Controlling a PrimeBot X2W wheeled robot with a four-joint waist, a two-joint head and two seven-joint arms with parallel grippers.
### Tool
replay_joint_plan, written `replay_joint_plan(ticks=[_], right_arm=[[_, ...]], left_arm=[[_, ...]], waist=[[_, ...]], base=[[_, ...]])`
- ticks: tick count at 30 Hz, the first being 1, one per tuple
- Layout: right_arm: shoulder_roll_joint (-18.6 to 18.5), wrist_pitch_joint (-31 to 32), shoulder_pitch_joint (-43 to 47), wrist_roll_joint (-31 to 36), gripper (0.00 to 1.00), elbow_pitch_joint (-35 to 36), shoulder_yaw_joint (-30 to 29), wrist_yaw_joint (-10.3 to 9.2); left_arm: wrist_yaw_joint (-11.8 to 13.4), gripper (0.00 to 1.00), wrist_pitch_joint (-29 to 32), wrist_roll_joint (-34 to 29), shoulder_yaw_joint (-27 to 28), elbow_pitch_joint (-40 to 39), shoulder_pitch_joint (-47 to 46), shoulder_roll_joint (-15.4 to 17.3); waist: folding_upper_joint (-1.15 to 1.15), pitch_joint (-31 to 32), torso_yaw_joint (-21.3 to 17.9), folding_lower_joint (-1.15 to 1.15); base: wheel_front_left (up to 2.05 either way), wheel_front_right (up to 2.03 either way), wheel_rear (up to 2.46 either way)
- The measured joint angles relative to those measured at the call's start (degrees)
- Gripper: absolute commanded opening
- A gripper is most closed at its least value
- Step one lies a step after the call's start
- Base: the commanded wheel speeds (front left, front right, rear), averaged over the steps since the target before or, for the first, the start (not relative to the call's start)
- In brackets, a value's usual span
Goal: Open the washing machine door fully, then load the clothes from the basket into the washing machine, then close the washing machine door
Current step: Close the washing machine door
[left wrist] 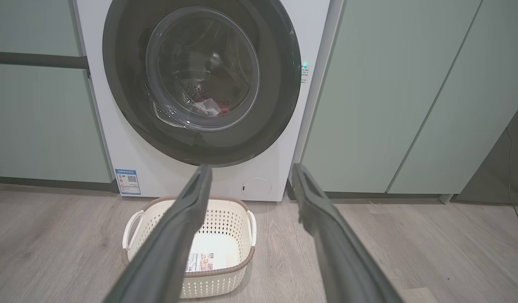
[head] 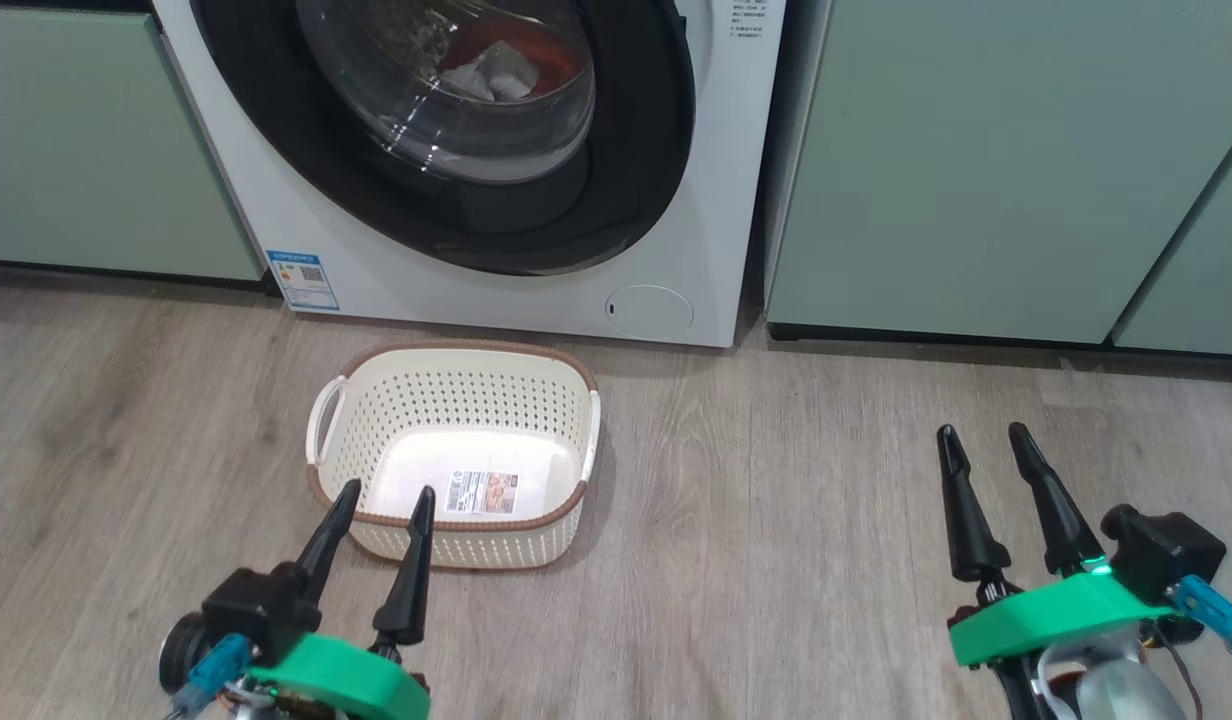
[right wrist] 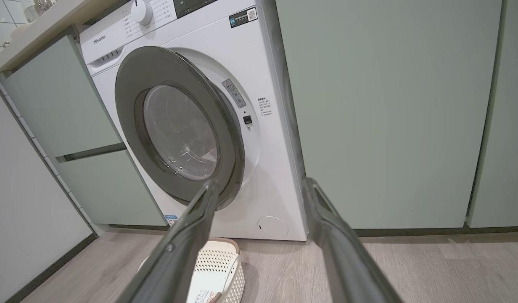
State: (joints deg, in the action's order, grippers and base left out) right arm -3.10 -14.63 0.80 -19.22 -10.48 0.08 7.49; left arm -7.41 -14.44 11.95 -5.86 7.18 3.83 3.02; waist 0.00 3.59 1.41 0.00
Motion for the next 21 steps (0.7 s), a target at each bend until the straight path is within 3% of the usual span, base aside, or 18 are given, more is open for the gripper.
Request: replay_joint_plan(ticks=[14,15,17,21], right_arm=[[0.23,0.00,0.00,-0.45,1.00,0.03,0.02,0.00],[0.24,0.00,0.00,-0.52,0.63,0.12,0.02,0.00],[0.21,0.00,0.00,-0.52,0.03,0.35,0.33,0.00],[0.11,0.00,-0.07,-2.03,0.00,0.51,0.58,0.00]], left_arm=[[0.00,1.00,0.00,0.00,-0.54,0.16,-0.03,0.00],[0.00,1.00,0.00,0.00,-0.70,0.15,-0.03,0.00],[0.00,1.00,0.00,0.01,-1.20,0.15,-0.04,0.00],[0.01,1.00,0.00,0.10,-1.66,-0.01,-0.10,0.00]], waist=[[0.00,-0.60,0.38,0.00],[0.00,-0.73,0.48,0.00],[0.00,-1.15,0.78,0.00],[0.00,-2.49,1.66,0.00]], base=[[0.00,0.00,0.00],[0.00,0.00,0.00],[0.00,0.00,0.00],[0.00,0.00,0.00]])
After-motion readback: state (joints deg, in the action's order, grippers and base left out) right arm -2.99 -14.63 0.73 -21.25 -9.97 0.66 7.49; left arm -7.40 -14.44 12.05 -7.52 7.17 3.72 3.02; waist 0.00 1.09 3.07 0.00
